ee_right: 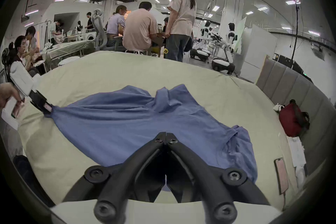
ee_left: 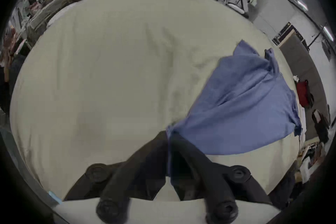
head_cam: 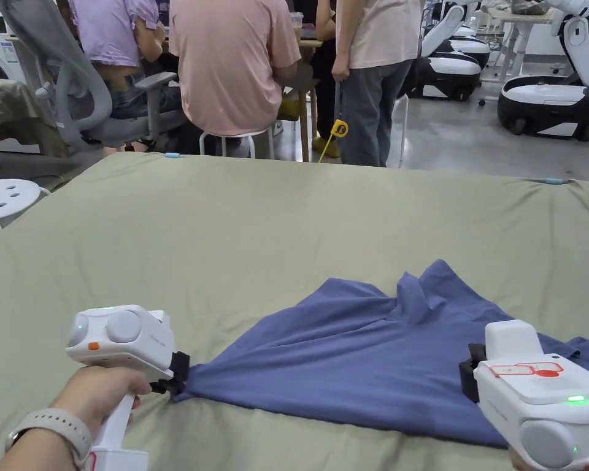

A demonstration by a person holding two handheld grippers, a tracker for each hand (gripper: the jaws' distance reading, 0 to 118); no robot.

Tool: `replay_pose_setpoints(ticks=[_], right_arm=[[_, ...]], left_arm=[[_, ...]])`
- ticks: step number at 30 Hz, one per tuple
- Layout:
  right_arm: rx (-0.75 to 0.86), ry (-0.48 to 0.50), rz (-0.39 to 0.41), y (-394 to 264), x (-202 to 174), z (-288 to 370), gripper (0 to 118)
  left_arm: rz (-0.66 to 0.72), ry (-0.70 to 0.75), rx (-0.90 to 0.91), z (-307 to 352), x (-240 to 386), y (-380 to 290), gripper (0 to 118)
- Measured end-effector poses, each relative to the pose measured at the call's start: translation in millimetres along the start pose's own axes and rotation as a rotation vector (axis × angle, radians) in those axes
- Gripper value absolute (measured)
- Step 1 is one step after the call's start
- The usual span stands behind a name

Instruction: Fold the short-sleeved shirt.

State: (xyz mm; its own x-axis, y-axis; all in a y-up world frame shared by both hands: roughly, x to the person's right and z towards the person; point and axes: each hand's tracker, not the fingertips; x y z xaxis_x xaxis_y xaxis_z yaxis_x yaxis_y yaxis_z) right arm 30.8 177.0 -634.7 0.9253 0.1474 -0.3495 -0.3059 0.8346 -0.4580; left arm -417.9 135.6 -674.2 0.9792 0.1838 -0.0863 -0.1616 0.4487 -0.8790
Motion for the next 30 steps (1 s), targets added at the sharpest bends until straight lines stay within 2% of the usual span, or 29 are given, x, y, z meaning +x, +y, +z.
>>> replay_pose_setpoints(ticks=[3, 7, 10, 14, 15, 16, 18, 19, 20, 21, 24, 25, 26, 27, 28, 29, 30], right_arm=[[-0.023, -0.046, 0.034, 5, 33, -10, 0], [-0.069, -0.141, 0.035, 16, 85, -37, 0], [-0.166, -0.14, -0.019, 21, 126, -70, 0], [-0.207, -0.146, 0.012, 20, 155, -125, 1], [-0.209, -0.133, 0.013, 19, 158, -134, 13], [-0.215, -0.091, 0.007, 18, 159, -148, 39], [-0.278, -0.015, -0.004, 17, 164, -180, 114], [-0.279, 0.007, -0.008, 15, 164, -190, 118], [-0.226, 0.033, -0.013, 12, 165, -197, 115], [-0.24, 0.011, -0.022, 11, 165, -207, 108], [-0.249, 0.014, -0.077, 5, 174, -232, 104], [-0.26, 0.023, -0.104, 1, 177, -235, 90], [-0.304, 0.061, -0.13, 0, 181, -244, 69], [-0.322, 0.074, -0.135, -4, 182, -244, 62], [-0.276, 0.033, -0.116, -5, 180, -235, 39], [-0.252, 0.041, -0.092, -4, 179, -225, 4], [-0.261, 0.057, -0.076, 2, 175, -226, 3]], left_arm=[[-0.072, 0.036, 0.063, 19, 8, -6, 0], [-0.034, -0.051, 0.193, 47, 14, -15, 0], [-0.052, -0.04, 0.228, 52, 16, -21, 0], [-0.046, -0.03, 0.233, 45, 17, -22, 0], [-0.046, -0.032, 0.229, 45, 17, -22, 0], [-0.041, -0.028, 0.228, 42, 16, -21, 0], [-0.042, -0.018, 0.218, 38, 14, -18, 0], [-0.039, -0.014, 0.216, 37, 14, -17, 0], [-0.04, -0.009, 0.211, 35, 13, -16, 0], [-0.048, 0.0, 0.197, 32, 13, -14, 0], [-0.05, 0.014, 0.186, 26, 12, -9, 0], [-0.05, 0.015, 0.184, 24, 11, -8, 0], [-0.049, 0.018, 0.181, 22, 11, -6, 0], [-0.05, 0.02, 0.179, 20, 11, -5, 0], [-0.056, 0.026, 0.173, 18, 14, -5, 0], [-0.065, 0.033, 0.171, 16, 15, -5, 0], [-0.071, 0.035, 0.172, 14, 16, -4, 0]])
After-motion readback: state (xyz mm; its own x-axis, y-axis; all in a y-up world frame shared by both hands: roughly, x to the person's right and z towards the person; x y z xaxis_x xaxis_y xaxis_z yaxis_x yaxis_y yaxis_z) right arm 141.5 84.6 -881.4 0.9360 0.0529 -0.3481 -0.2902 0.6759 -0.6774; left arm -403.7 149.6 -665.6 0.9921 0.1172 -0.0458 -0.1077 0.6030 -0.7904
